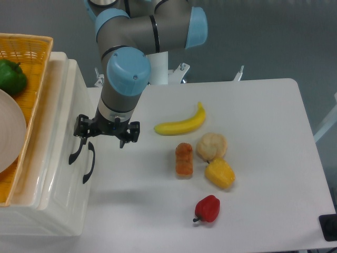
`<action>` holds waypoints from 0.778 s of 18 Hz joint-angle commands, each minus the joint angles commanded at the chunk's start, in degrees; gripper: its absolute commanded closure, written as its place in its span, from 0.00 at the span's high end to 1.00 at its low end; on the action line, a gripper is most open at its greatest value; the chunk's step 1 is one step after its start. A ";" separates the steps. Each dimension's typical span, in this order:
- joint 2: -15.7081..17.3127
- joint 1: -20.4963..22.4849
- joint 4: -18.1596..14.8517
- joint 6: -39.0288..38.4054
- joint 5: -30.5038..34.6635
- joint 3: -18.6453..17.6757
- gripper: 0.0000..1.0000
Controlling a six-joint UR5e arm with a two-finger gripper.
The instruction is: Slide the top white drawer open
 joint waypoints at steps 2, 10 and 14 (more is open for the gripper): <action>-0.09 -0.09 0.09 -0.09 -0.09 0.00 1.00; -0.26 -0.44 -0.52 -0.09 -0.09 -0.09 1.00; -0.35 -0.79 -0.88 -0.09 -0.09 -0.18 1.00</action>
